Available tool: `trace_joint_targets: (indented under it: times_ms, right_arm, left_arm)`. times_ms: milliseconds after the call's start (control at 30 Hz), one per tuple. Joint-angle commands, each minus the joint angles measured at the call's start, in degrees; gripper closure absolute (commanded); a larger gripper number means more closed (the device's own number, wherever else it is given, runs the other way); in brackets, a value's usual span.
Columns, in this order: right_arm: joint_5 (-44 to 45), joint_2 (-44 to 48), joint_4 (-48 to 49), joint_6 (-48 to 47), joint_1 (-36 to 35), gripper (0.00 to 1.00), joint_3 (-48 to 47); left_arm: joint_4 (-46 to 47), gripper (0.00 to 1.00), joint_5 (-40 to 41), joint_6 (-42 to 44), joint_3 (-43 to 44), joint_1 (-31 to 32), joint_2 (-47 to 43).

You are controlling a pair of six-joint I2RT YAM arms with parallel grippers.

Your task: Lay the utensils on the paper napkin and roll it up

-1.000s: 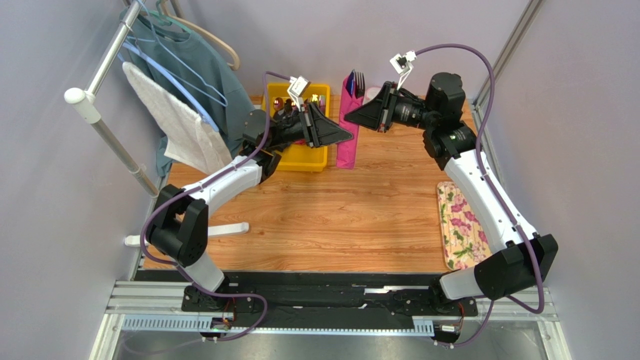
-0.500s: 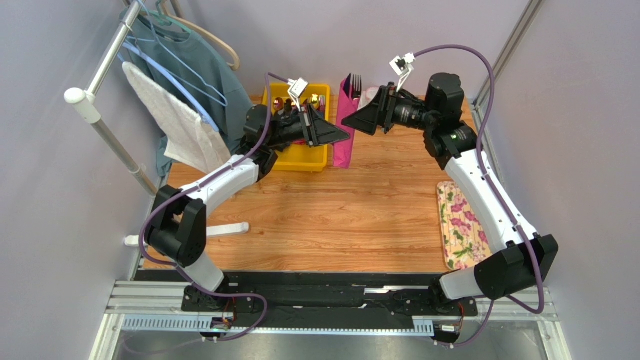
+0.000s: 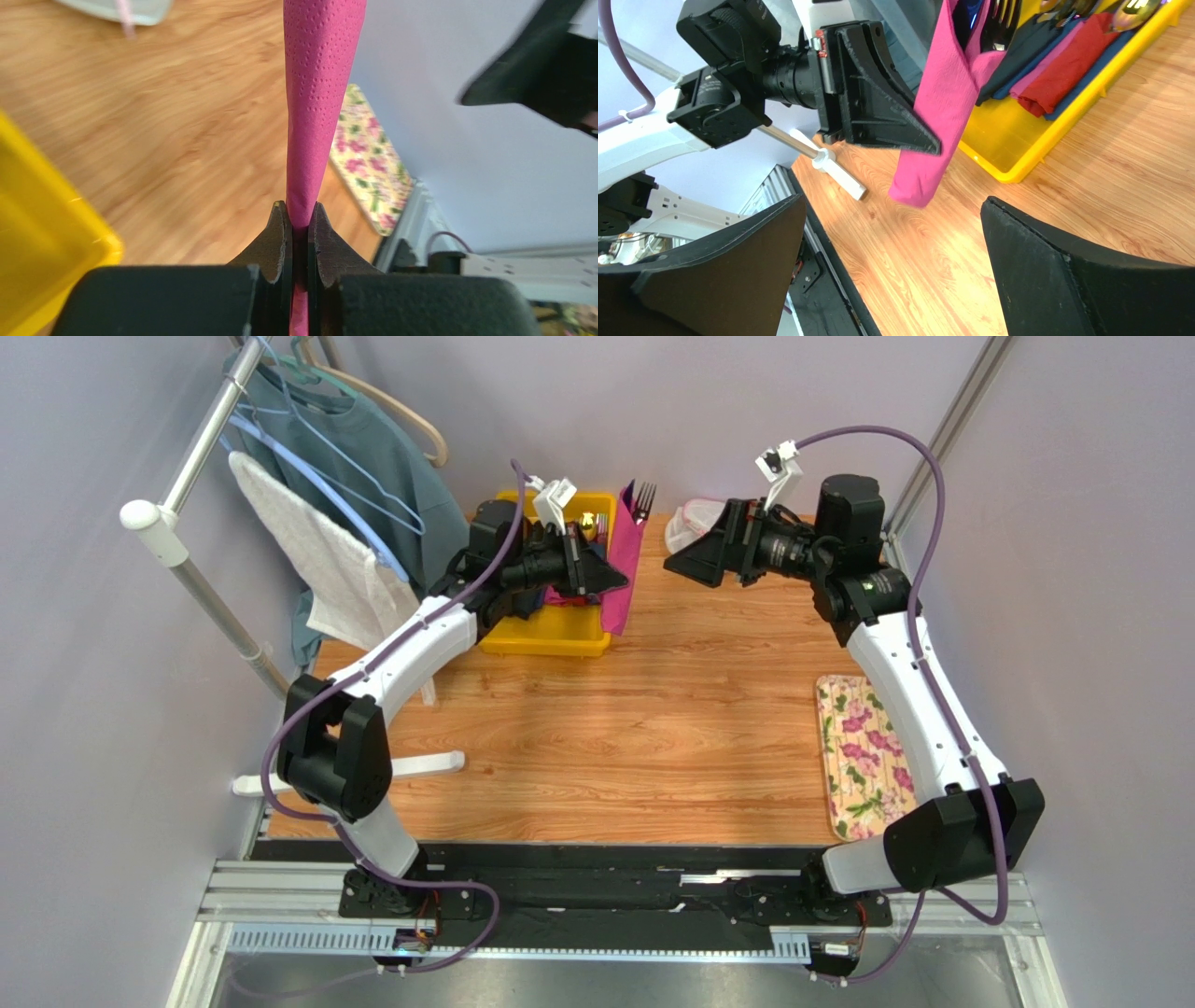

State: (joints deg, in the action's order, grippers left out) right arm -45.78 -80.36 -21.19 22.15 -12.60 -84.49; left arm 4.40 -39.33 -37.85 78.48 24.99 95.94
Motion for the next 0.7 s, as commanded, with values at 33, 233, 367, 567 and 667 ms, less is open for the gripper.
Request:
trace_joint_targets:
  times_ms: [33, 233, 367, 567, 667]
  right_arm:
    - [0.60, 2.40, -1.49, -2.37, 1.08, 0.00, -0.15]
    - [0.52, 2.66, -1.66, -2.73, 1.44, 0.00, 0.55]
    - [0.43, 2.92, -1.84, -2.82, 1.53, 0.00, 1.08]
    - [-0.10, 2.49, -1.84, -2.82, 1.70, 0.00, 1.08]
    - [-0.27, 2.05, -1.84, -2.82, 1.70, 0.00, 0.82]
  left_arm:
    - [-14.76, 1.00, 9.26, 13.84, 7.91, -0.82, 3.98]
    - [-19.61, 1.00, 15.69, 19.12, 11.96, -1.79, 8.03]
    - [-18.99, 1.00, 16.65, 19.57, 11.78, -3.37, 9.96]
    - [-21.45, 1.00, 21.21, 21.66, 15.21, -4.87, 14.36]
    - [-22.16, 1.00, 23.76, 22.64, 15.65, -5.13, 15.68]
